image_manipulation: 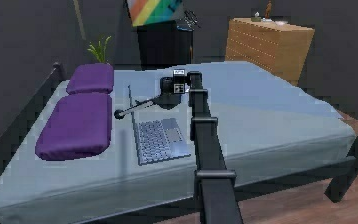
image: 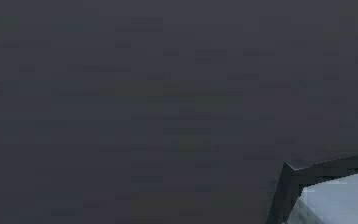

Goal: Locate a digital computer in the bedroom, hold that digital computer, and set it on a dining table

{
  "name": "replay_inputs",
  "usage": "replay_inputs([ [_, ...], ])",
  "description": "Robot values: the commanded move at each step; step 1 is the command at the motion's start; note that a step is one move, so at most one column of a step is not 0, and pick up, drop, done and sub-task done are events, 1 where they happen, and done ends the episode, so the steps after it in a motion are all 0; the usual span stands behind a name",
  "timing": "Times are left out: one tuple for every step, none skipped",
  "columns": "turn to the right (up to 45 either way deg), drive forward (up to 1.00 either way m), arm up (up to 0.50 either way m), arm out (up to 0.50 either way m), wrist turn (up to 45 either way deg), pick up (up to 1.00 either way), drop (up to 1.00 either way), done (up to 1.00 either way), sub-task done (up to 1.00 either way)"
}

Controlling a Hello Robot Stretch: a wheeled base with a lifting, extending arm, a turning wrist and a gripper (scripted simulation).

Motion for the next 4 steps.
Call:
replay_inputs([
  [0.0, 0.00, 0.00, 0.00, 0.0, 1.00, 0.00, 0.00, 0.00],
  [0.0, 0.00, 0.08, 0.00, 0.0, 0.00, 0.00, 0.00, 0.00],
  [0.0, 0.00, 0.00, 0.00, -45.0, 0.00, 0.00, 0.00, 0.00],
  [0.0, 0.00, 0.00, 0.00, -30.0, 0.00, 0.00, 0.00, 0.00],
])
